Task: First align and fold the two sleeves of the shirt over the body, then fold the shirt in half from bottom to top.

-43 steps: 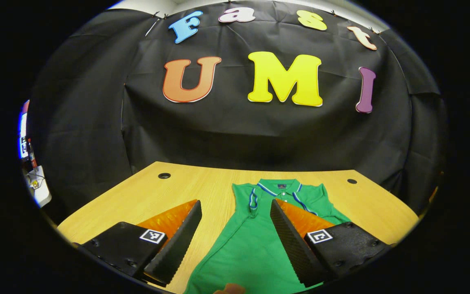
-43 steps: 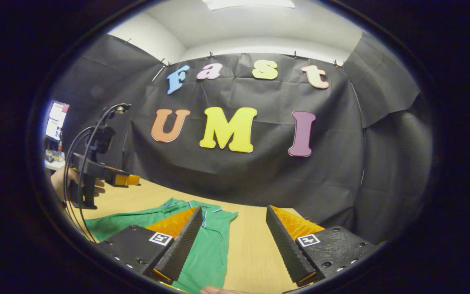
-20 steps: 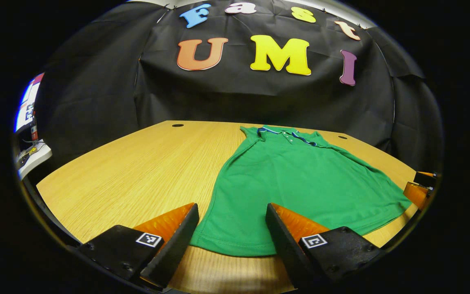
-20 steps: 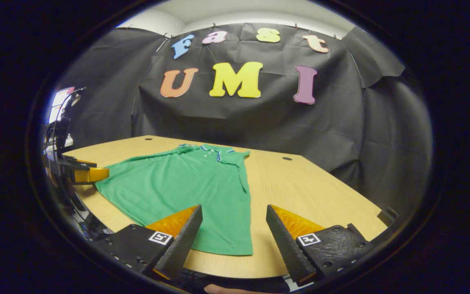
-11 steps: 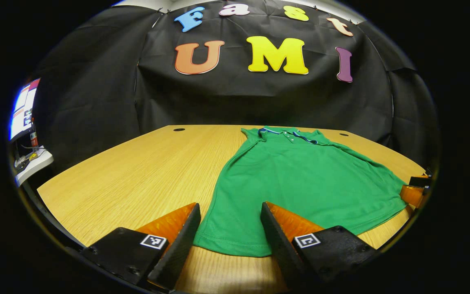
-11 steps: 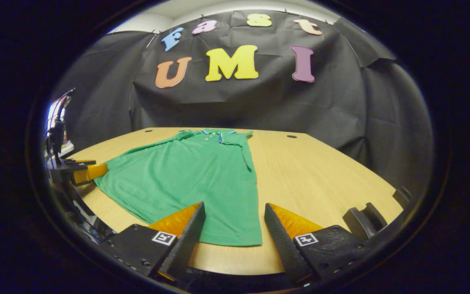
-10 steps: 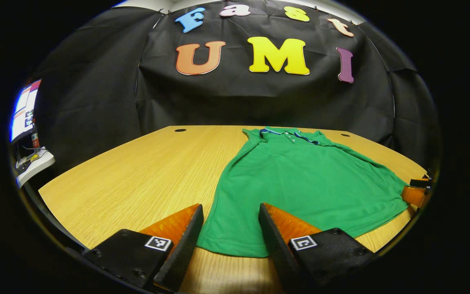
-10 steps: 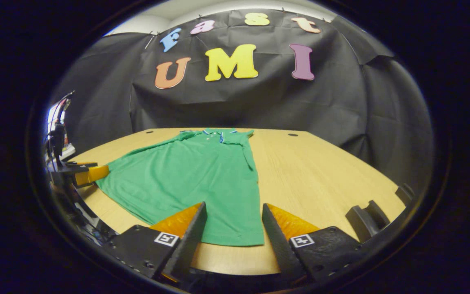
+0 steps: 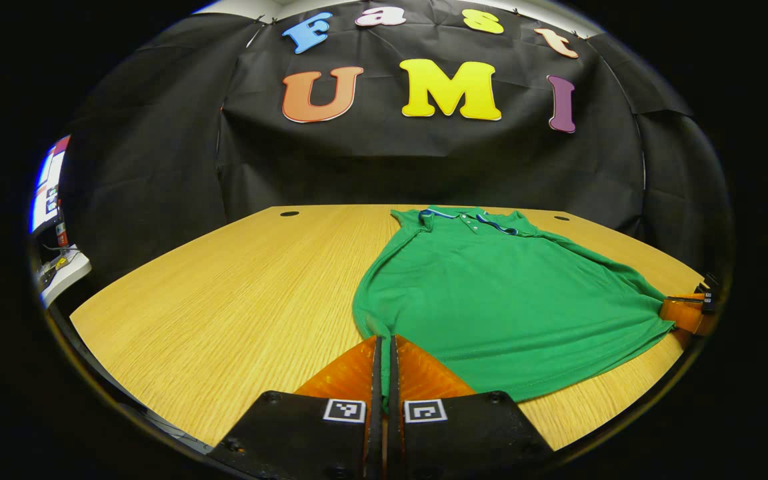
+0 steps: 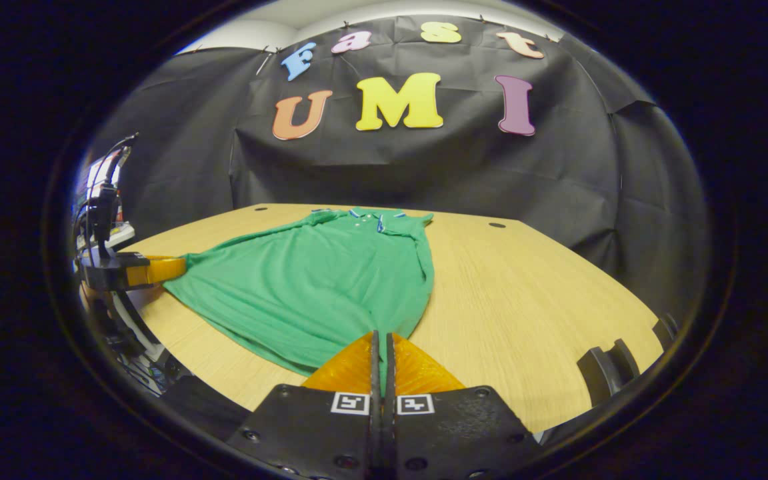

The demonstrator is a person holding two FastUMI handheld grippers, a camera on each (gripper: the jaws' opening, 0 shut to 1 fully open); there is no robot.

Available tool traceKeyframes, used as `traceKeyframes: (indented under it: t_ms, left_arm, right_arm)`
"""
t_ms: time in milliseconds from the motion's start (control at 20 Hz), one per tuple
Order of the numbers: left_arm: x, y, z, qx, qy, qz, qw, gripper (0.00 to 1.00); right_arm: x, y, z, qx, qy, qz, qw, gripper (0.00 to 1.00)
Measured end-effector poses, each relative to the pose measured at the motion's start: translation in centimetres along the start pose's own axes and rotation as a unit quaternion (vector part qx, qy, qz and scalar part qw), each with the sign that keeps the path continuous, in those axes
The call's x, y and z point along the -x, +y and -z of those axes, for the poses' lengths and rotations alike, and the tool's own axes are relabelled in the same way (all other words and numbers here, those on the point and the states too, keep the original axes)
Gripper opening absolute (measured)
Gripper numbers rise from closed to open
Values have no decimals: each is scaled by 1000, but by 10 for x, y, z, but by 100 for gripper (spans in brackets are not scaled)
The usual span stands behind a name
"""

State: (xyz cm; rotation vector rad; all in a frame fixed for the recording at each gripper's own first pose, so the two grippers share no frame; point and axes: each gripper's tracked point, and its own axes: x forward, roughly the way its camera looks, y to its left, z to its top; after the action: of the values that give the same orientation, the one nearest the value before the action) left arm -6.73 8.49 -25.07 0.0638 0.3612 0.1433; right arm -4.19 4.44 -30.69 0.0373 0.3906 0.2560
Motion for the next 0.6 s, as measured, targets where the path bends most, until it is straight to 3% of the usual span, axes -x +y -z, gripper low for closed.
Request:
traceKeyframes:
  t_ms: [350, 600]
  left_arm:
    - [11, -5, -43, -17, -49, -6, 999, 8]
    - [5, -22, -87, -9, -76, 22, 997, 8]
  right_arm:
    - [4, -4, -26, 29, -35, -2, 999, 0]
    - [0, -11, -69, 20, -60, 4, 998, 0]
